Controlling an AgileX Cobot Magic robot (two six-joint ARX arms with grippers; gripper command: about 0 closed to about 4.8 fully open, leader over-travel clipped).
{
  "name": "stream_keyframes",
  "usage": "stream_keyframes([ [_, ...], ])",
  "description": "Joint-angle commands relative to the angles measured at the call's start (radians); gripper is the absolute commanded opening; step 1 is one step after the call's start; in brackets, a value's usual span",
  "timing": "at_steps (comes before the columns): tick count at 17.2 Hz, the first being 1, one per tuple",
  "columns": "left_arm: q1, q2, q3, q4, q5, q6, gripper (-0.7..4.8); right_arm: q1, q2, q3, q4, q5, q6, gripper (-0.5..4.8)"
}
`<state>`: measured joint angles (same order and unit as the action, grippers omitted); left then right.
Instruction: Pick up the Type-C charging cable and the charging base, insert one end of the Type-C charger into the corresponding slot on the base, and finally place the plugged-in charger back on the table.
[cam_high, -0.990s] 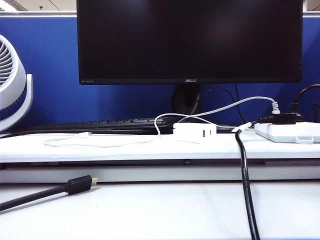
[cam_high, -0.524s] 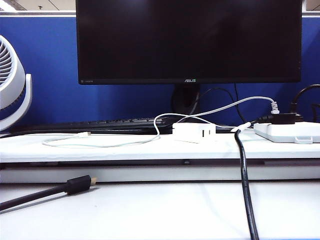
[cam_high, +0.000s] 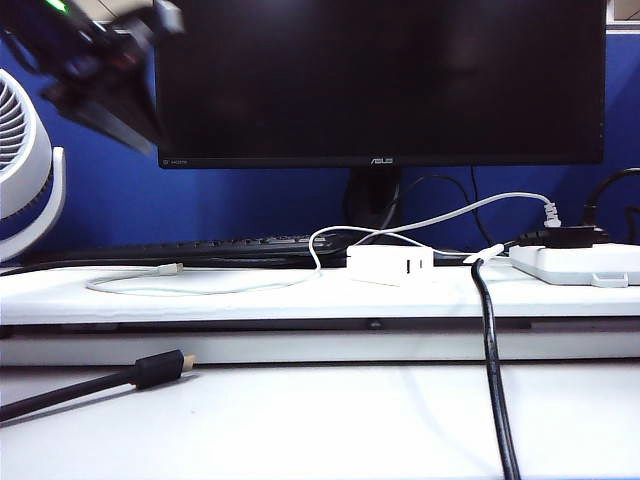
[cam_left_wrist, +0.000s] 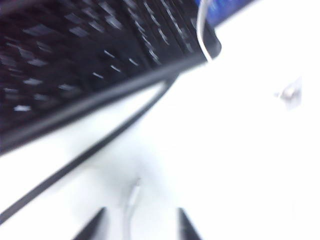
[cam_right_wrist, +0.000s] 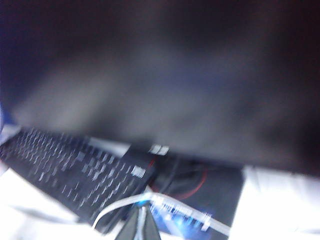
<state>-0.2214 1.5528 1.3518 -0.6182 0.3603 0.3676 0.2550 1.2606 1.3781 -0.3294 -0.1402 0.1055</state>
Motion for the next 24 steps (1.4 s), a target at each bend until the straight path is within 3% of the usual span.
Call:
stream_keyframes([
  [1,-0.064,0.078,0.004,-0.039,-0.085,0.106,3.03,0.046,0.026,0.005,-0.049,-0.053,-0.005,-0.06],
  [4,-0.105,0.142,0.003,-0.069,-0.253,0.238,3.23,0.047,0.03,0.005,-0.068,-0.075,-0.005,-0.06],
  [7,-0.106,0.161,0.003,-0.055,-0.26,0.293,3.23,0.048,0.03,0.005,-0.082,-0.111,-0.005,-0.05],
  [10,-0.106,0.167,0.004,0.002,-0.277,0.295,3.23,0.048,0.03,0.005,-0.093,-0.132,-0.003,-0.06],
  [15,-0.102,0.206,0.005,-0.048,-0.261,0.267,3.23,0.048,0.03,0.005,-0.093,-0.132,-0.003,-0.06],
  [17,-0.074,0.212,0.007,-0.098,-0.211,0.231,3.23,0.048,0.03,0.005,-0.093,-0.132,-0.003,-0.06],
  [20,0.023,0.211,0.076,-0.208,-0.05,0.177,3.23,0.048,0.03,0.005,-0.094,-0.132,-0.003,-0.06],
  [22,0.095,0.217,0.166,-0.329,0.112,0.166,3.23,0.048,0.03,0.005,-0.094,-0.132,-0.001,-0.06],
  [24,0.12,0.238,0.224,-0.37,0.157,0.144,3.24,0.048,0.03,0.005,-0.094,-0.132,-0.001,-0.06],
])
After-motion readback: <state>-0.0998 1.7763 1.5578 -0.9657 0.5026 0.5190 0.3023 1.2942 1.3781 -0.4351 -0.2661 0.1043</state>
